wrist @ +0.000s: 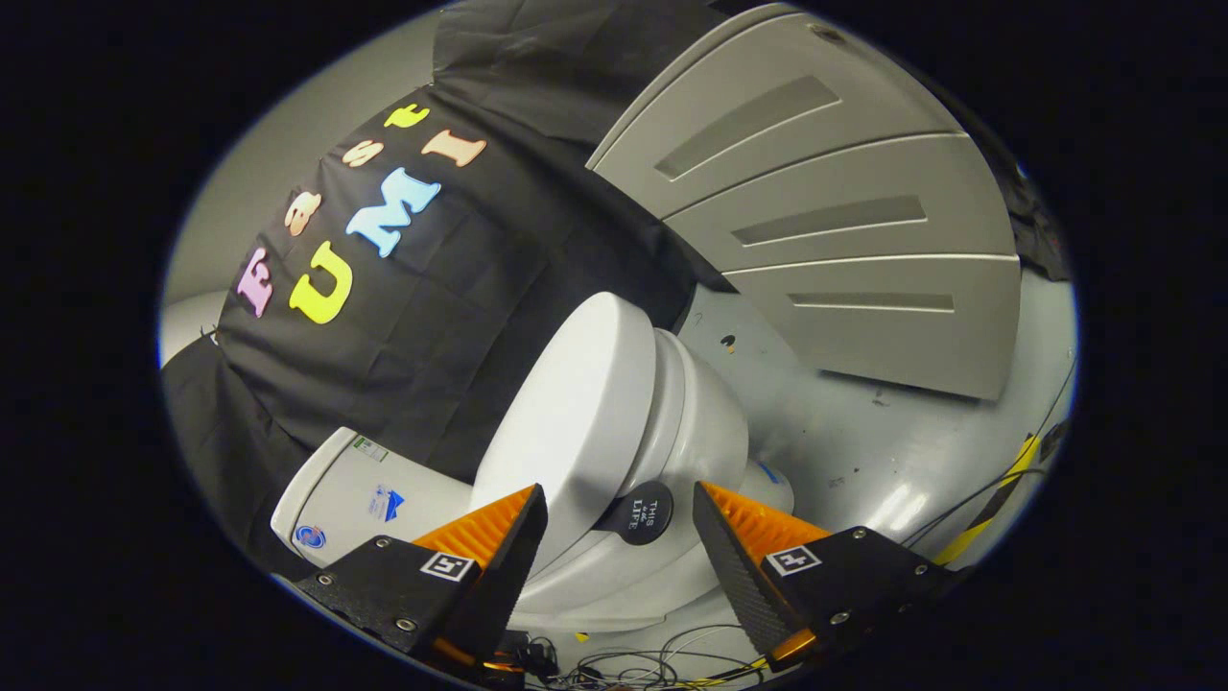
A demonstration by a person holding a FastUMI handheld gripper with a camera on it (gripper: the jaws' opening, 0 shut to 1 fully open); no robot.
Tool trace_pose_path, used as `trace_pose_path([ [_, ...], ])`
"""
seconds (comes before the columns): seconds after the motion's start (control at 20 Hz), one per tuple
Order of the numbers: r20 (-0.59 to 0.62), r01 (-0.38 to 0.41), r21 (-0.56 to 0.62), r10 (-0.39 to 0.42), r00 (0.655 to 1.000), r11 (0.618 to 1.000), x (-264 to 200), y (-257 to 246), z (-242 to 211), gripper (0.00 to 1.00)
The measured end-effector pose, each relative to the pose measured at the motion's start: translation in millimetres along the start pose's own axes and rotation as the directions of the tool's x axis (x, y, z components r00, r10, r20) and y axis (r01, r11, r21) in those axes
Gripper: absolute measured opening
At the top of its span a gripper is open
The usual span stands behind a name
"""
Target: Open the toilet lid.
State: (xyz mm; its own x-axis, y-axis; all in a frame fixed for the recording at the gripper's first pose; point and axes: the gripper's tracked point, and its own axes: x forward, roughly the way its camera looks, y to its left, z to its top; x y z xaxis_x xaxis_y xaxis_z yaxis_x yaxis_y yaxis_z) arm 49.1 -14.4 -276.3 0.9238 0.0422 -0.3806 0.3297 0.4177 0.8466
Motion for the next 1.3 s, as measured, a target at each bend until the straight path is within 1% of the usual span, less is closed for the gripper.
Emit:
trace_pose_path([
  [0.1,-0.024,0.009,0.053,-0.007,1.0,0.999,5.4,-8.4,-7.6,0.94],
  [0.2,-0.041,0.008,0.082,-0.005,0.999,0.997,11.3,-7.7,-14.5,0.86],
  [0.25,-0.042,-0.001,0.095,0.005,0.999,0.995,13.7,-3.6,-13.6,0.79],
  [0.3,-0.033,-0.012,0.107,0.016,0.999,0.994,15.9,-0.2,-12.2,0.75],
  [0.35,-0.025,-0.022,0.123,0.026,0.999,0.992,17.5,1.5,-9.1,0.67],
  [0.45,-0.02,-0.016,0.145,0.019,1.0,0.989,20.9,-5.8,-10.0,0.56],
  [0.5,-0.024,-0.016,0.157,0.02,1.0,0.988,21.9,-7.2,-10.5,0.54],
  [0.55,-0.028,-0.012,0.161,0.017,0.999,0.987,24.3,-8.7,-11.9,0.48],
  [0.6,-0.036,-0.017,0.165,0.023,0.999,0.986,25.0,-9.5,-12.8,0.46],
  [0.7,-0.045,-0.021,0.171,0.03,0.999,0.985,27.3,-11.8,-12.8,0.38],
  [0.8,-0.041,-0.031,0.198,0.04,0.998,0.98,30.7,-13.3,-12.0,0.28],
  [0.85,-0.033,-0.045,0.225,0.054,0.998,0.973,28.5,-12.9,-8.0,0.21],
  [0.95,-0.022,-0.057,0.259,0.064,0.998,0.964,28.7,-13.7,-8.3,0.14],
  [1.1,-0.015,-0.059,0.253,0.065,0.998,0.966,31.1,-10.6,-7.8,0.1],
  [1.15,-0.009,-0.065,0.253,0.07,0.998,0.965,29.6,-8.9,-5.8,0.05],
  [1.25,-0.014,-0.058,0.258,0.064,0.998,0.964,29.0,-9.9,-4.9,0.0],
  [1.3,-0.015,-0.055,0.255,0.061,0.998,0.965,29.9,-8.5,-3.6,0.0],
])
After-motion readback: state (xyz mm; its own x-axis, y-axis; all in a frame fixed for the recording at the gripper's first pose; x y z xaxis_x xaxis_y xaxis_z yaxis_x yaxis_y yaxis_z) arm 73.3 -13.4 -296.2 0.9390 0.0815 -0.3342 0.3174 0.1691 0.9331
